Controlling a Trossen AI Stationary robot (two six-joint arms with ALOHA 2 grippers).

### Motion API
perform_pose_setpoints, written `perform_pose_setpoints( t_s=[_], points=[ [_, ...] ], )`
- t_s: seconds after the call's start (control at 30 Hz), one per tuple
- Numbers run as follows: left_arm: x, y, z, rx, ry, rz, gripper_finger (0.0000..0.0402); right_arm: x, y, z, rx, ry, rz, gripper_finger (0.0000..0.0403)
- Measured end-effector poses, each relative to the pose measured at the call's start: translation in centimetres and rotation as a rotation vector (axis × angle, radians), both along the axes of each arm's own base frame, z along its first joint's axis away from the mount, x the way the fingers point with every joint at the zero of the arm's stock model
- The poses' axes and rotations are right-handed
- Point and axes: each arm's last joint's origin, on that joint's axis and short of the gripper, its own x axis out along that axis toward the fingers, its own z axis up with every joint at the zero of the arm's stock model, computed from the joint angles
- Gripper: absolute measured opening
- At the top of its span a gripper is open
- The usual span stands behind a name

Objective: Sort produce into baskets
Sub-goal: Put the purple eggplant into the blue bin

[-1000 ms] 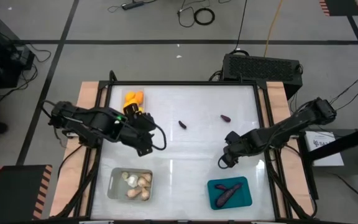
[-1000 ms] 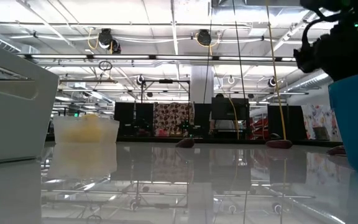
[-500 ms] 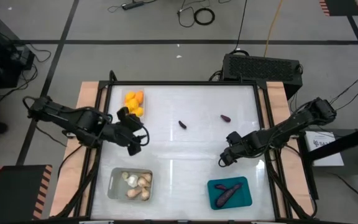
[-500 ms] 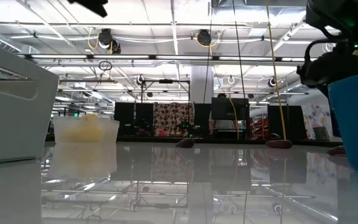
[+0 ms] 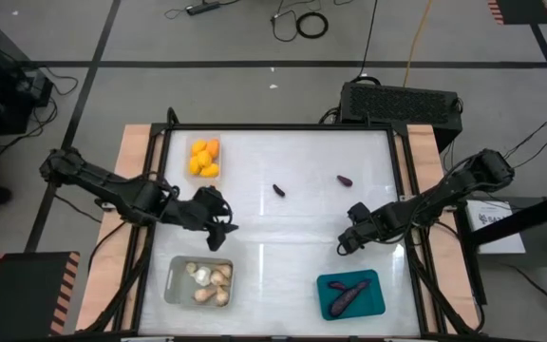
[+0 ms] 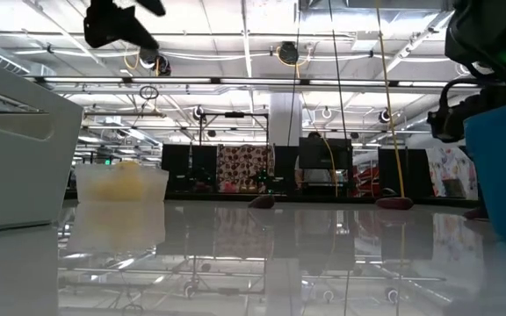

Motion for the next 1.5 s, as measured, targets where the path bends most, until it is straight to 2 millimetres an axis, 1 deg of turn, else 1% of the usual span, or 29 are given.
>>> perform_pose_setpoints(
  t_s=[0.2, 0.3, 0.4, 0.5, 0.63, 0.8, 0.93, 1.03, 1.1, 1.17, 1.33, 1.4, 1.5],
  points=[
    [0.3, -1.1, 0.7, -0.048, -0.100, 0.006, 0.0246, -0.2, 0.4, -0.1, -0.017, 0.003, 0.072, 0.0122],
    [0.2, -1.5, 0.8, -0.058, -0.125, 0.042, 0.0246, -0.2, 0.5, -0.1, -0.018, 0.003, 0.096, 0.0077],
    [0.0, -1.9, 0.8, -0.084, -0.135, 0.074, 0.0246, -0.1, 0.8, 0.2, 0.026, 0.011, 0.150, 0.0040],
    [-0.1, -2.3, 0.9, -0.091, -0.143, 0.058, 0.0246, 0.4, 1.3, 1.0, 0.100, 0.000, 0.186, 0.0018],
    [-0.1, -2.4, 0.9, -0.076, -0.144, 0.038, 0.0246, 1.8, 2.0, 2.9, 0.143, -0.075, 0.186, 0.0016],
    [-0.1, -2.4, 0.9, -0.005, -0.140, -0.019, 0.0246, 3.6, 3.6, 6.5, 0.129, -0.227, 0.133, 0.0021],
    [-0.1, -2.4, 0.9, 0.058, -0.135, -0.068, 0.0246, 4.3, 5.9, 9.8, 0.149, -0.363, 0.085, 0.0022],
    [-0.1, -2.4, 0.9, 0.096, -0.125, -0.126, 0.0246, 4.2, 8.3, 11.4, 0.160, -0.433, 0.066, 0.0022],
    [0.0, -2.2, 0.9, 0.107, -0.119, -0.157, 0.0246, 3.9, 10.0, 11.7, 0.175, -0.447, 0.048, 0.0022],
    [0.1, -2.0, 0.9, 0.114, -0.114, -0.174, 0.0246, 3.5, 11.7, 11.5, 0.204, -0.433, 0.022, 0.0022],
    [0.2, -1.8, 0.9, 0.118, -0.108, -0.202, 0.0246, 2.5, 15.6, 10.0, 0.265, -0.362, -0.036, 0.0022],
    [0.2, -1.7, 0.9, 0.119, -0.107, -0.199, 0.0246, 2.1, 16.6, 9.5, 0.275, -0.342, -0.054, 0.0022],
    [0.4, -1.6, 0.9, 0.117, -0.116, -0.192, 0.0246, 1.6, 17.1, 8.9, 0.257, -0.311, -0.064, 0.0022]
  ],
)
